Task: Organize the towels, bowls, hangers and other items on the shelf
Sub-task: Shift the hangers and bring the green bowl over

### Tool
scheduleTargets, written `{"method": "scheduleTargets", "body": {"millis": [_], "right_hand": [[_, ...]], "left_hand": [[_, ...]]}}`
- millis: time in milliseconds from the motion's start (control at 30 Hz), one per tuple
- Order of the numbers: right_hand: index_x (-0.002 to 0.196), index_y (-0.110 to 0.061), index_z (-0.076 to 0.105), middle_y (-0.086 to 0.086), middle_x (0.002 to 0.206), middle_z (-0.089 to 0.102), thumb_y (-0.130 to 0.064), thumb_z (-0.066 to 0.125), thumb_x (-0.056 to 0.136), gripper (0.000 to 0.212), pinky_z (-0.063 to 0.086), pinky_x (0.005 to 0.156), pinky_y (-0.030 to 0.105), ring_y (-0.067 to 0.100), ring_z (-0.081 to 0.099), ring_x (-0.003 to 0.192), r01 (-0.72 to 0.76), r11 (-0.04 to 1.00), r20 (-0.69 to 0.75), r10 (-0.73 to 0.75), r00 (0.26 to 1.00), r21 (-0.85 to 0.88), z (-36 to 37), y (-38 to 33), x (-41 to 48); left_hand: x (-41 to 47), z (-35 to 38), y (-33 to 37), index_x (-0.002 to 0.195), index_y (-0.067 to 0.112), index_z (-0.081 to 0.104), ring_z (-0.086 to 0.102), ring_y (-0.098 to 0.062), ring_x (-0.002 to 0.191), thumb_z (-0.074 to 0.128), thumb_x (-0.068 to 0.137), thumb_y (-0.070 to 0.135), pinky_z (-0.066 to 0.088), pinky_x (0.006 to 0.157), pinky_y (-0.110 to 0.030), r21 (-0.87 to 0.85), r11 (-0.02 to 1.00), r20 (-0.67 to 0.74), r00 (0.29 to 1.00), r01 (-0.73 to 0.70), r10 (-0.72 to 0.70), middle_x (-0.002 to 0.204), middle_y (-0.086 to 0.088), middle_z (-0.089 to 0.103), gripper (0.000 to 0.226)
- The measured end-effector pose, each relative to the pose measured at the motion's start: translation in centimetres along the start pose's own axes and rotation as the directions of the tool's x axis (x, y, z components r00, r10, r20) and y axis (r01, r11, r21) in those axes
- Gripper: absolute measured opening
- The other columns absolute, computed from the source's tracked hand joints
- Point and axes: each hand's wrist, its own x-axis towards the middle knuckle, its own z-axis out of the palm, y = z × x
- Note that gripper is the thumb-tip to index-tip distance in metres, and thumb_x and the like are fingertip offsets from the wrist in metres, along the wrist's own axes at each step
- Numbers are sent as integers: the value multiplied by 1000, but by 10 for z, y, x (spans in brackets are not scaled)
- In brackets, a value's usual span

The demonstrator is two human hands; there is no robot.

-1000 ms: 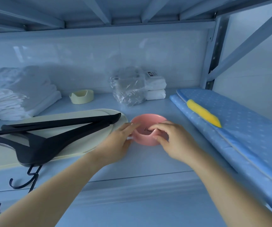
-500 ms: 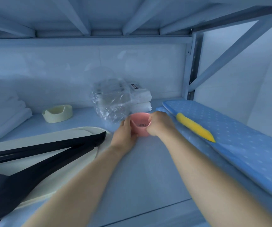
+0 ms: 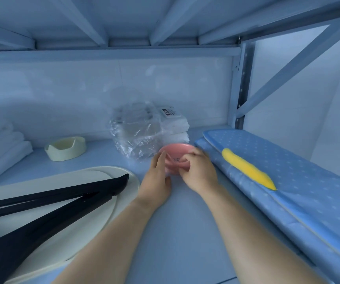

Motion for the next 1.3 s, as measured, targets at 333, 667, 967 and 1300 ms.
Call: {"method": "scheduleTargets", "body": {"millis": [333,667,967,1300], "right_hand": [[93,-14,63,3,122,45,-13,63,80,13,43,88,29,21,46,115,-44,998,-49,46,998,49,1,10,-1],[102,-11,61,4,133,42,-17,60,82,21,41,91,29,21,45,122,-45,993,-75,54,996,109,9,9,6],[109,-10,62,1,127,53,-18,67,83,28,34,99,24,21,44,123,215,965,-160,-190,969,153,1,-32,-6],[94,-22,64,-11,90,61,-25,67,83,12,45,74,19,7,57,85,359,837,95,-432,897,414,27,-138,1]], "left_hand": [[0,2,-4,146,16,25,43,-20,129,43,84,-3,40,100,-27,35,999,59,998,-11,9,149,-2,33,67],[-1,2,-4,146,25,22,48,-21,121,44,84,1,41,89,-23,134,991,63,998,13,-22,151,5,28,71],[0,-51,5,139,26,35,52,-19,113,45,86,4,48,78,-31,281,955,-68,995,94,-78,138,7,41,58],[-27,-179,-56,112,33,58,57,-6,93,55,86,23,48,82,-27,384,904,-91,983,185,-162,99,19,58,29]]}}
